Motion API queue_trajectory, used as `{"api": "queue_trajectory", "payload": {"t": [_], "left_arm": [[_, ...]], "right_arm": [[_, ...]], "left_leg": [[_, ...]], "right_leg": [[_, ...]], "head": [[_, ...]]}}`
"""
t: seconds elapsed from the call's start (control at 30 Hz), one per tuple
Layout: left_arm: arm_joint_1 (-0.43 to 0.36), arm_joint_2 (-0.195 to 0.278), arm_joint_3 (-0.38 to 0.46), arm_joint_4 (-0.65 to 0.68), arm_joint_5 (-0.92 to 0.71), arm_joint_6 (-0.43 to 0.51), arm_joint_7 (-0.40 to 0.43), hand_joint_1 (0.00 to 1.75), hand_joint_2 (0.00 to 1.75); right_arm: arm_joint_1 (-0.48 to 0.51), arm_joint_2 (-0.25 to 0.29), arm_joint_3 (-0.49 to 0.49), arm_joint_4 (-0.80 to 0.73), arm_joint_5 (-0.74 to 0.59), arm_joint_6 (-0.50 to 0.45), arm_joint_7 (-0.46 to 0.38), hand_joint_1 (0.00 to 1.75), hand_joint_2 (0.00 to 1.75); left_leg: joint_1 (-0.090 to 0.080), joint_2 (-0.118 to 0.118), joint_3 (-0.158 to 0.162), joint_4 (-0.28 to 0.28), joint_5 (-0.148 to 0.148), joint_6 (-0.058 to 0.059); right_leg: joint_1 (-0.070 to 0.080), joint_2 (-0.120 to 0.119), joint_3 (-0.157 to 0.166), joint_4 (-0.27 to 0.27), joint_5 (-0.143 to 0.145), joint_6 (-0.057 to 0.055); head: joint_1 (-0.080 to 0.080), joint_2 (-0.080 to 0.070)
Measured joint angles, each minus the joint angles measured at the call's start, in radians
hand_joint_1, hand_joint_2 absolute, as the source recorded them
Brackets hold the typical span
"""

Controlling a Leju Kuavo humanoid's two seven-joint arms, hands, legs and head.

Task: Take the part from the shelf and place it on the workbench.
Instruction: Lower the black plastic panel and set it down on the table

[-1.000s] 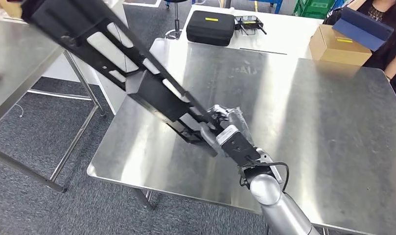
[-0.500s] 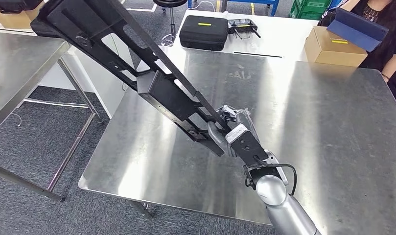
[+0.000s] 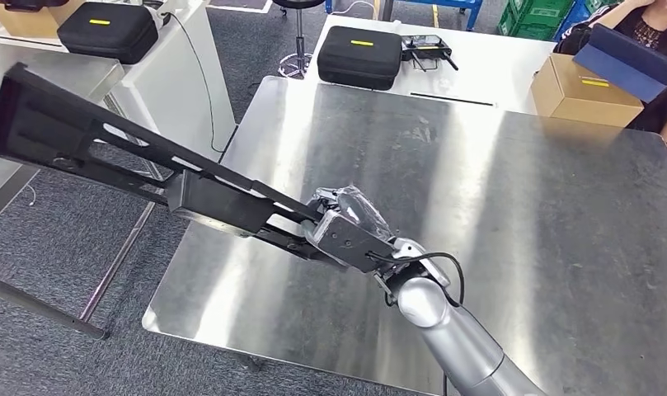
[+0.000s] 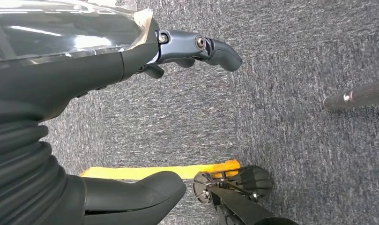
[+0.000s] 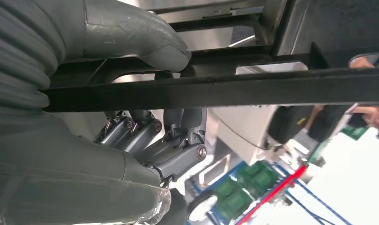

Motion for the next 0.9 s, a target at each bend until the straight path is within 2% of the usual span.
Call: {"api": "queue_trajectory", "payload": {"t": [0.07, 0.13, 0.2, 0.23, 0.47, 0.6, 0.9], "left_arm": [[0.000, 0.000, 0.000, 0.000, 0.000, 0.000, 0.004, 0.00, 1.75], [0.001, 0.000, 0.000, 0.000, 0.000, 0.001, 0.010, 0.00, 1.75], [0.002, 0.000, 0.000, 0.000, 0.000, 0.001, 0.012, 0.00, 1.75], [0.002, 0.000, -0.001, 0.000, 0.000, 0.001, 0.014, 0.00, 1.75], [0.001, 0.000, -0.005, -0.001, -0.002, 0.000, 0.030, 0.00, 1.75], [0.001, 0.000, -0.006, -0.001, 0.000, 0.001, 0.030, 0.00, 1.75], [0.001, 0.000, -0.015, -0.002, 0.006, 0.001, 0.044, 0.00, 1.75]], "right_arm": [[-0.024, 0.008, 0.012, 0.023, 0.009, 0.000, 0.009, 1.75, 1.75], [-0.053, 0.019, 0.026, 0.060, 0.023, 0.000, 0.026, 1.75, 1.75], [-0.083, 0.031, 0.039, 0.105, 0.030, -0.001, 0.037, 1.75, 1.75], [-0.099, 0.037, 0.045, 0.130, 0.031, -0.001, 0.038, 1.75, 1.75], [-0.208, 0.094, 0.086, 0.302, 0.031, -0.002, 0.044, 1.75, 1.75], [-0.262, 0.127, 0.124, 0.389, 0.075, -0.028, 0.082, 1.75, 1.75], [-0.394, 0.161, 0.154, 0.668, 0.164, -0.150, 0.193, 1.75, 1.75]], "left_leg": [[-0.004, -0.002, 0.004, 0.000, -0.004, -0.009], [-0.007, -0.002, 0.004, -0.001, -0.007, -0.005], [-0.007, -0.001, 0.006, -0.003, -0.006, 0.005], [-0.006, -0.001, 0.008, -0.006, -0.004, 0.007], [-0.006, 0.000, 0.016, -0.022, 0.001, -0.011], [-0.005, 0.000, 0.015, -0.024, 0.002, -0.020], [-0.008, -0.001, 0.015, -0.033, 0.004, -0.021]], "right_leg": [[0.004, -0.002, 0.032, -0.088, 0.045, -0.009], [0.006, 0.000, 0.038, -0.104, 0.056, -0.018], [0.006, 0.003, 0.038, -0.106, 0.059, -0.020], [0.007, 0.004, 0.038, -0.105, 0.059, -0.021], [0.008, 0.005, 0.037, -0.104, 0.057, -0.026], [0.009, 0.004, 0.036, -0.104, 0.056, -0.028], [0.005, 0.004, 0.036, -0.115, 0.057, -0.026]], "head": [[0.000, 0.000], [-0.001, 0.000], [-0.001, 0.000], [-0.001, 0.000], [-0.001, 0.000], [-0.001, 0.000], [-0.001, 0.000]]}}
